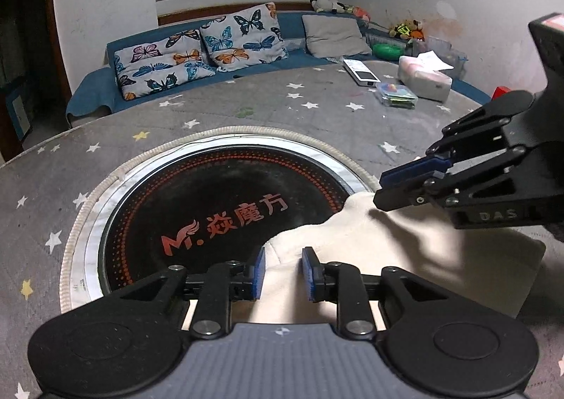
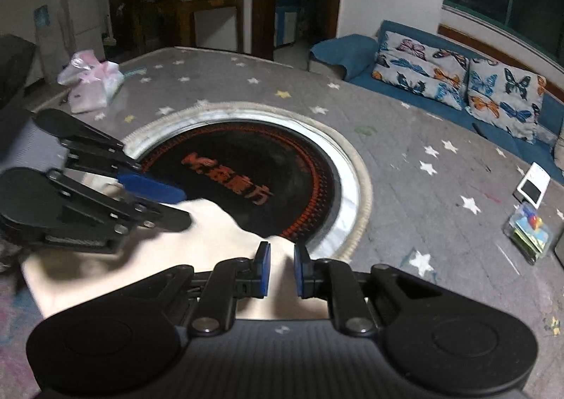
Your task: Fold clothes
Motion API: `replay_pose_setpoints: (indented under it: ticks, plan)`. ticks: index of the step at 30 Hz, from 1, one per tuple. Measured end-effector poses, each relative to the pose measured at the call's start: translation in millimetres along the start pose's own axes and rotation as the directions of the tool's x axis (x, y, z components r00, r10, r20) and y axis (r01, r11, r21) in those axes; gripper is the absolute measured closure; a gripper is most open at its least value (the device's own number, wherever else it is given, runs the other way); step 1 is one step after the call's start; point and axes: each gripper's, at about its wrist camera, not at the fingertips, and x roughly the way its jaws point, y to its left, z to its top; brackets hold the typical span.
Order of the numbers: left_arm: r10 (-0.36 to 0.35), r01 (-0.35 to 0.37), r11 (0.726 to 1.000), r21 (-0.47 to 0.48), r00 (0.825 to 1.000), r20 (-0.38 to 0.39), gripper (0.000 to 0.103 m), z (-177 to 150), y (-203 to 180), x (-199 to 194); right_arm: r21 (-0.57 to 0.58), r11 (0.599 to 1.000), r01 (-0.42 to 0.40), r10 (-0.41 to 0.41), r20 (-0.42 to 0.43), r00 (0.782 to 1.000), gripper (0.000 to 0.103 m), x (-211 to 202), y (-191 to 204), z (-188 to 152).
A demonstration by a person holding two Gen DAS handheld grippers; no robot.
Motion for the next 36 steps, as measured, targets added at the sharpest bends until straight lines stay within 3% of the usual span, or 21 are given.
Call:
replay_pose_setpoints:
  ticks: [8,15,23,28,31,36]
  plan:
    - [0.022,-0.022,1.0,-0.019,1.0,-0.009,0.067,-0.6,0.6,-1.6,0.012,1.0,0.006,-0.006,-0.016,1.0,0.09,7.3,6.7,-4.0]
    - [0.04,-0.039,0.997,-0.061,0.999,0.008,0.055,-6.6,0.3,-15.9,0.001,1.0,0.01,-0.01,0.009,1.0,0.075,-11.8,19.1,-5.6]
    - [0.093,-0.086,0.991,-0.105,0.994,0.061,0.023,-18.5,-2.8,-48.9,0.004,1.0,-0.006,0.005,0.028,1.0,0.058,-29.7,43.7,-18.6]
    - [0.163,-0.15,0.983,-0.109,0.979,0.126,0.0,-28.6,-5.9,-74.1,0.002,1.0,-0.004,0.004,0.042,0.999,0.05,-39.6,59.7,-27.0]
    - [0.181,-0.162,0.978,-0.13,0.972,0.153,0.0,-34.1,-3.5,-87.5,-0.01,1.0,0.002,-0.001,0.062,0.998,0.044,-47.7,69.6,-31.0]
    - [0.206,-0.172,0.964,-0.203,0.965,0.16,0.0,-43.1,8.1,-103.5,-0.038,0.999,0.02,-0.016,0.104,0.994,0.02,-62.6,87.2,-37.4]
